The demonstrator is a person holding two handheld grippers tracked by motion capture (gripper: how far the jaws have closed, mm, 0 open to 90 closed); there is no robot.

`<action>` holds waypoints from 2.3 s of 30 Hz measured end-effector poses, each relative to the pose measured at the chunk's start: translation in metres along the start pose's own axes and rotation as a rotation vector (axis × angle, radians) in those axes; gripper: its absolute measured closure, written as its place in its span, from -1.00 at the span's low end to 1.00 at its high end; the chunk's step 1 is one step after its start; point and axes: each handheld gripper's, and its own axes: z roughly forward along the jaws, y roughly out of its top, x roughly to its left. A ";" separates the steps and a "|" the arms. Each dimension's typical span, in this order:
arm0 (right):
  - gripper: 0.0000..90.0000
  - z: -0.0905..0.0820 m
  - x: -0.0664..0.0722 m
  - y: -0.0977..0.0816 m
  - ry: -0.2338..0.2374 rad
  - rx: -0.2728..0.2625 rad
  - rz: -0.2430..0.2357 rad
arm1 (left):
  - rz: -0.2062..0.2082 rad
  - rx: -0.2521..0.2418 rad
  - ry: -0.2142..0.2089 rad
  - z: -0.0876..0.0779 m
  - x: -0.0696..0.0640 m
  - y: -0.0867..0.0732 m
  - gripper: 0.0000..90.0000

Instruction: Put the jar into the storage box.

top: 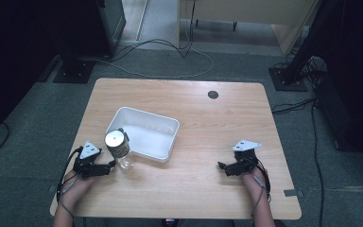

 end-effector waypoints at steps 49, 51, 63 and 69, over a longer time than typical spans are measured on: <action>-1.00 0.001 0.000 0.001 0.002 -0.001 -0.001 | -0.010 0.001 0.018 0.003 -0.001 0.003 -0.59; -1.00 0.001 -0.001 0.001 0.002 -0.001 -0.001 | -0.003 -0.001 0.022 0.003 -0.002 0.003 -0.59; -1.00 0.001 0.000 0.001 0.002 -0.002 0.000 | -0.071 -0.070 -0.031 -0.002 0.004 0.001 -0.59; -1.00 0.001 0.000 0.001 0.002 -0.002 0.001 | -0.054 -0.055 -0.032 -0.003 0.004 0.001 -0.59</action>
